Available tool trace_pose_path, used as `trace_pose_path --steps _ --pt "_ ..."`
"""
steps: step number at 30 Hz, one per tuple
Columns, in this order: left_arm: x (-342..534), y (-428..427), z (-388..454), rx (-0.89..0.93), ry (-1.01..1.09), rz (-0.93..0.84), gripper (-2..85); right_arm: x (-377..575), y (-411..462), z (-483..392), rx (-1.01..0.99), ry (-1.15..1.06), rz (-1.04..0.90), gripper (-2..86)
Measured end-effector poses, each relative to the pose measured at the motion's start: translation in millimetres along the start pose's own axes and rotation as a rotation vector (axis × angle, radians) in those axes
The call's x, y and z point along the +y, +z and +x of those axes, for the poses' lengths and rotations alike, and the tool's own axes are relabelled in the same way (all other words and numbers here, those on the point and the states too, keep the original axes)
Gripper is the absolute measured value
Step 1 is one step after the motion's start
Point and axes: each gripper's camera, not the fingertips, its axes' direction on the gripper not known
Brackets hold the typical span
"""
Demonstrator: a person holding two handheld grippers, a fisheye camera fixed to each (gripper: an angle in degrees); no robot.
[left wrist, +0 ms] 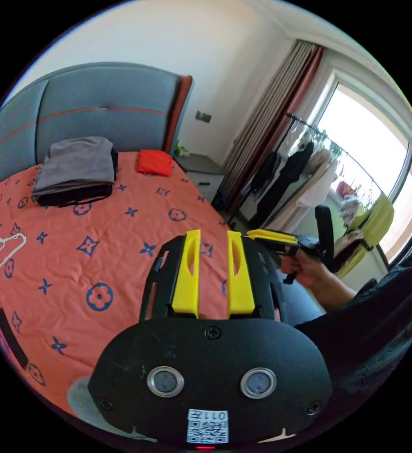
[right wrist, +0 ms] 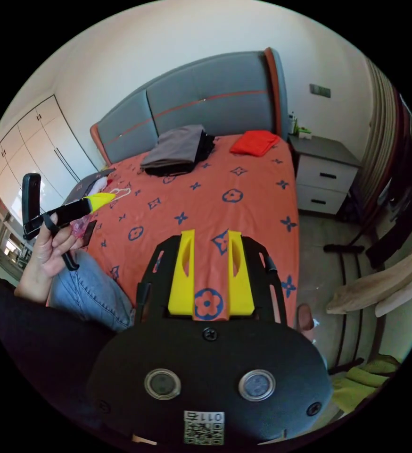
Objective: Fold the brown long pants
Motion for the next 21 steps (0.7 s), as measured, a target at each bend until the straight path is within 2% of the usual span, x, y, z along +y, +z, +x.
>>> trace_pose_path --steps 7,12,17,21 --pt "-8.3 -53.1 14.6 -0.011 -0.064 0.074 1.3 60.9 -50.7 57.4 0.112 -0.029 0.097 5.2" --pt "-12.2 -84.6 23.0 -0.066 -0.004 0.040 0.4 100.2 -87.6 114.2 0.346 0.010 0.223 6.3" --pt "-10.3 -114.8 9.1 -0.111 0.031 -0.028 0.2 110.3 -171.1 232.8 0.639 0.113 0.348 11.6" --pt "-5.1 -131.1 -10.3 -0.120 0.000 -0.039 0.1 100.7 -235.5 316.8 0.753 0.214 0.392 11.3"
